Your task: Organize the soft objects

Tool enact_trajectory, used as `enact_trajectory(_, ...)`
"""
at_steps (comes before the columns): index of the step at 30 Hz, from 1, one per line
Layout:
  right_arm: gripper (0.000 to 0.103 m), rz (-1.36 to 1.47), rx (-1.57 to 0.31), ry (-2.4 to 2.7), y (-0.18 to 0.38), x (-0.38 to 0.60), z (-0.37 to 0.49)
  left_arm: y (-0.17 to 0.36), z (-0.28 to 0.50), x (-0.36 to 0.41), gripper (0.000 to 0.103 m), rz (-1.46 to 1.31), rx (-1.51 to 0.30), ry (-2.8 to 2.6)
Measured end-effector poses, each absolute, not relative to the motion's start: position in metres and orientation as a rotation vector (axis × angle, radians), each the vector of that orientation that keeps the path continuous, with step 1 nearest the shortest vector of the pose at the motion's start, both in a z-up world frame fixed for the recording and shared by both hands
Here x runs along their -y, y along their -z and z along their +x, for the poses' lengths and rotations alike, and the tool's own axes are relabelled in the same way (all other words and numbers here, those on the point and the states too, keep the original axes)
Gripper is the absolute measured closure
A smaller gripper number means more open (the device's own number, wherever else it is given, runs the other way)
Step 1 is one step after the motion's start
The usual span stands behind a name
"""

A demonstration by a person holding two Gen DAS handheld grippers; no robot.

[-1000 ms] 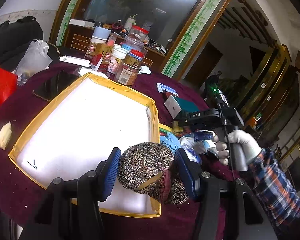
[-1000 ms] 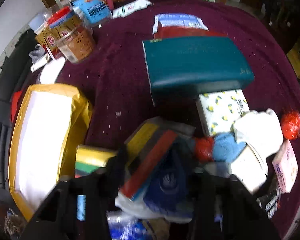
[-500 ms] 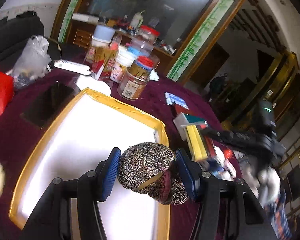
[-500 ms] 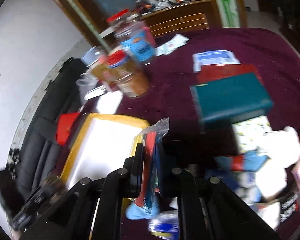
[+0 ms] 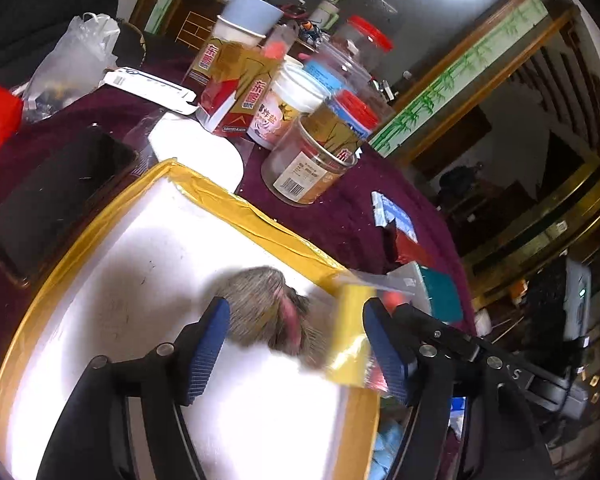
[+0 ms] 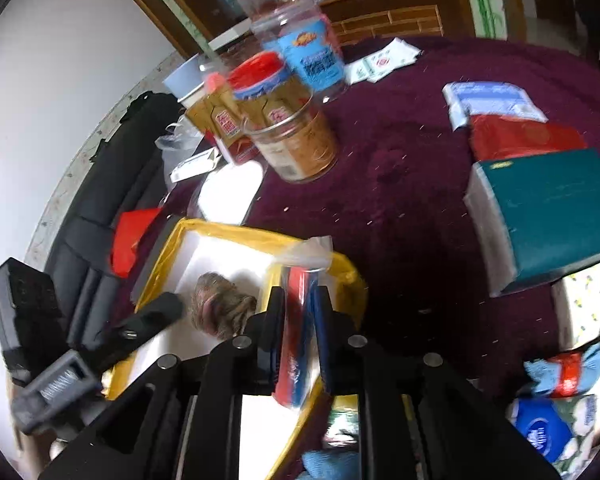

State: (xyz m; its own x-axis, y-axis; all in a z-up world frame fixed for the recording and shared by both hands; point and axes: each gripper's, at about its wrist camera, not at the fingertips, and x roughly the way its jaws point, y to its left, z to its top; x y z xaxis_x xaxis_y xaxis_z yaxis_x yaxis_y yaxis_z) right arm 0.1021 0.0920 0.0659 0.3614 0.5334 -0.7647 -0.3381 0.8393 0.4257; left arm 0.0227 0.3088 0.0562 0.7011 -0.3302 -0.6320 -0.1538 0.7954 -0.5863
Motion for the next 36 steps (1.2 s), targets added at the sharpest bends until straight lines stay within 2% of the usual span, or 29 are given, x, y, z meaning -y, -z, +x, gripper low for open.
enact_trajectory(3,0.067,0.186,-1.019,-0.55,-0.074,-0.082,0.095,-0.071,0.005,-0.307,0.031,-0.625,-0.786,0.107)
enact_trajectory(5,0.046,0.176,-0.98,-0.538,-0.085,-0.066,0.085,-0.08,-0.01,-0.3,0.025,-0.608,-0.776,0.125)
enact_trajectory(7,0.04,0.175,-0.925,-0.519,-0.098,-0.043,0.07,-0.087,-0.025,-0.287,0.023,-0.57,-0.772,0.144)
enact_trajectory(11,0.04,0.196,-0.823,-0.461,-0.109,0.01,0.035,-0.097,-0.048,-0.234,0.023,-0.385,-0.791,0.207)
enact_trajectory(16,0.041,0.198,-0.749,-0.321,-0.088,0.083,-0.014,-0.085,-0.065,-0.158,0.023,-0.194,-0.842,0.299)
enact_trajectory(21,0.041,0.219,-0.716,-0.208,-0.065,0.136,-0.037,-0.065,-0.064,-0.109,0.023,-0.11,-0.898,0.286)
enact_trajectory(28,0.04,0.333,-0.723,-0.15,-0.034,0.182,-0.044,-0.057,-0.041,-0.057,0.022,0.098,-0.852,0.241)
enact_trajectory(33,0.04,0.372,-0.725,-0.167,-0.033,0.189,-0.045,-0.034,-0.049,-0.039,0.023,-0.019,-1.079,0.501)
enact_trajectory(36,0.04,0.393,-0.722,-0.188,-0.033,0.19,-0.046,-0.046,-0.079,-0.03,0.023,0.039,-1.036,0.549)
